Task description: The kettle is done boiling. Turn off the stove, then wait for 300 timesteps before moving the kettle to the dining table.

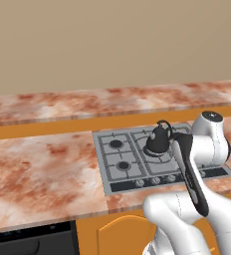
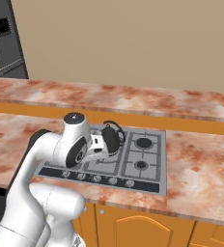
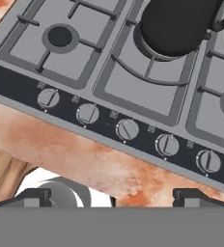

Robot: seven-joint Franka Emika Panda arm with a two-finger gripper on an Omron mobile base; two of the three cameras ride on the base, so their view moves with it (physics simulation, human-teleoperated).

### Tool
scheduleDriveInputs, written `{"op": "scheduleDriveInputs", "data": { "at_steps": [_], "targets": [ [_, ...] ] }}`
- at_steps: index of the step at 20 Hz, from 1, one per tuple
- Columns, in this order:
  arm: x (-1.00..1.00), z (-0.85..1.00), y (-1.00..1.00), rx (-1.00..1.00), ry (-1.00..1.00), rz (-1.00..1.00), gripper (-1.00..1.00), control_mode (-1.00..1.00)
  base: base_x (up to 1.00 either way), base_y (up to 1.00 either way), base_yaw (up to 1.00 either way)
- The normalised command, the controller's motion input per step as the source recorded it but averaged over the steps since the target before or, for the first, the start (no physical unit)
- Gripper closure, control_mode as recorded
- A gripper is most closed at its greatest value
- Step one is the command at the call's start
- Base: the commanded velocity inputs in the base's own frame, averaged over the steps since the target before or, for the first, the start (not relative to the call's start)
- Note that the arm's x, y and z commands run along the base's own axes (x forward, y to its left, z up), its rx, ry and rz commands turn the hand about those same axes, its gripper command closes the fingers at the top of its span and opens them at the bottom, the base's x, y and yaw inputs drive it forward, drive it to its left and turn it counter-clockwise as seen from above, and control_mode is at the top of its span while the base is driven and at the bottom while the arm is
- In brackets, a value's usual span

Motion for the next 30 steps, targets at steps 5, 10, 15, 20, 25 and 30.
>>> {"op": "scheduleDriveInputs", "data": {
  "at_steps": [5, 10, 15, 20, 25, 30],
  "targets": [
    [0.00, -0.32, 0.00, -0.04, 0.00, 0.14, -1.00, -1.00, 0.00, 0.00, 0.00],
    [0.00, -0.26, 0.00, -0.05, 0.00, 0.14, -1.00, -1.00, 0.00, 0.00, 0.00],
    [0.00, -0.19, -0.01, -0.01, 0.00, 0.07, -1.00, -1.00, 0.00, 0.00, 0.00],
    [0.01, -0.19, 0.00, 0.00, 0.00, 0.03, -1.00, -1.00, 0.00, 0.00, 0.00],
    [0.05, -0.05, 0.00, 0.00, 0.00, 0.00, -1.00, -1.00, 0.00, 0.00, 0.00],
    [0.13, 0.00, 0.00, 0.00, 0.00, 0.00, -1.00, -1.00, 0.00, 0.00, 0.00]
  ]
}}
